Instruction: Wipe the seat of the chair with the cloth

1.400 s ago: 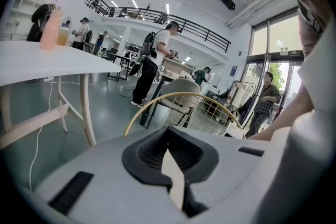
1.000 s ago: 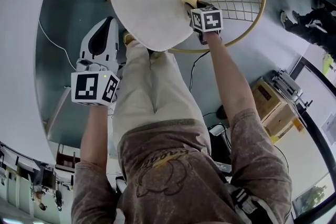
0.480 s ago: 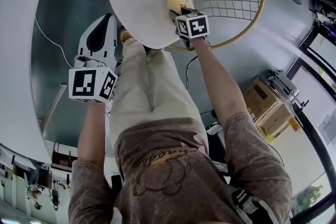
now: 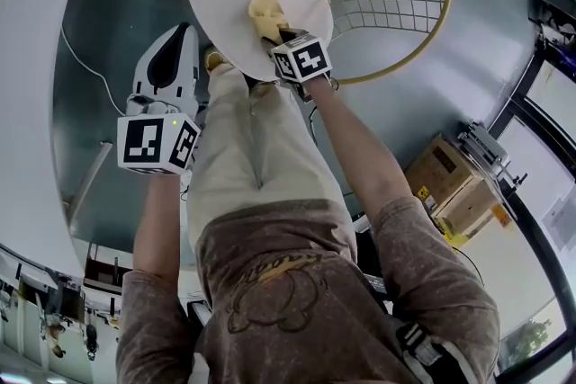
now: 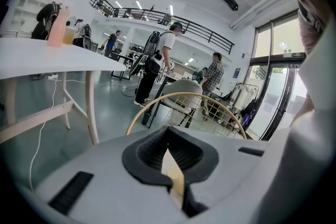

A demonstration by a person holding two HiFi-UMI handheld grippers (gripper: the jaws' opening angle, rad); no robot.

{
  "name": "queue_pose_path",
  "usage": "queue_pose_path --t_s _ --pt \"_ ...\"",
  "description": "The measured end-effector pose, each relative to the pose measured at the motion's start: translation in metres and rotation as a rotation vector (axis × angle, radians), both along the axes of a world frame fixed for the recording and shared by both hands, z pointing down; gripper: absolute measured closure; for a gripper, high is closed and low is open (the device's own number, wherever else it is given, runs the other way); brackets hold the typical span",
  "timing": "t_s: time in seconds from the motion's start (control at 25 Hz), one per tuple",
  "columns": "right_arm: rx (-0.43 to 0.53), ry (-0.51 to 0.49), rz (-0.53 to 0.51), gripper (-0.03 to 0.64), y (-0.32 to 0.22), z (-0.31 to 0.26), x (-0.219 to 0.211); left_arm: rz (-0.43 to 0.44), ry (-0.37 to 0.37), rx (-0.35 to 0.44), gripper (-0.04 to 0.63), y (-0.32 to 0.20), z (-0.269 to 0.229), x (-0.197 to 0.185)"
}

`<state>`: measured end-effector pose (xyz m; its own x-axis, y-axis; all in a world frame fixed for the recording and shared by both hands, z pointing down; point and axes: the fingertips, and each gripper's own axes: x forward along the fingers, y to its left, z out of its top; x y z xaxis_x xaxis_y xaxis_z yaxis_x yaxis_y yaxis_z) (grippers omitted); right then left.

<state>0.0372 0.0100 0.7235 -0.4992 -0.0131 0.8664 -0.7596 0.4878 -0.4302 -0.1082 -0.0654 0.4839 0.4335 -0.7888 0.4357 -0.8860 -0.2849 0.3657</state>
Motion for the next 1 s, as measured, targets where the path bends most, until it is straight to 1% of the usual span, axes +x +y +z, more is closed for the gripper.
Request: queue_pose_path --t_s 0.2,0.52,0.64,0.8,1.0 --pt "-0.023 -0.057 -0.011 0.497 0.019 -0.007 -0.033 -0.007 -0.001 0.004 0.586 -0.001 -0.004 -0.005" --pt "-0.057 -0.15 -0.03 0.497 0.032 -0.025 -0.059 -0.027 -0.008 -0.005 0.586 -0.009 -0.008 -0.015" --pt "-0.064 -0.198 -0.054 0.497 0.039 -0.044 -0.066 -0.03 -0.018 -0.003 0.586 -0.011 -0.022 -0.013" --pt "-0.048 -0.256 -0.071 0.497 0.049 -0.057 -0.077 -0.042 -0.014 -0.007 0.586 -0.012 -0.022 -0.013" --pt "0.006 -0.298 -0.075 0.497 0.048 -0.078 -0.088 -0.059 -0.015 -0.005 0.586 -0.008 -0.021 -0.019"
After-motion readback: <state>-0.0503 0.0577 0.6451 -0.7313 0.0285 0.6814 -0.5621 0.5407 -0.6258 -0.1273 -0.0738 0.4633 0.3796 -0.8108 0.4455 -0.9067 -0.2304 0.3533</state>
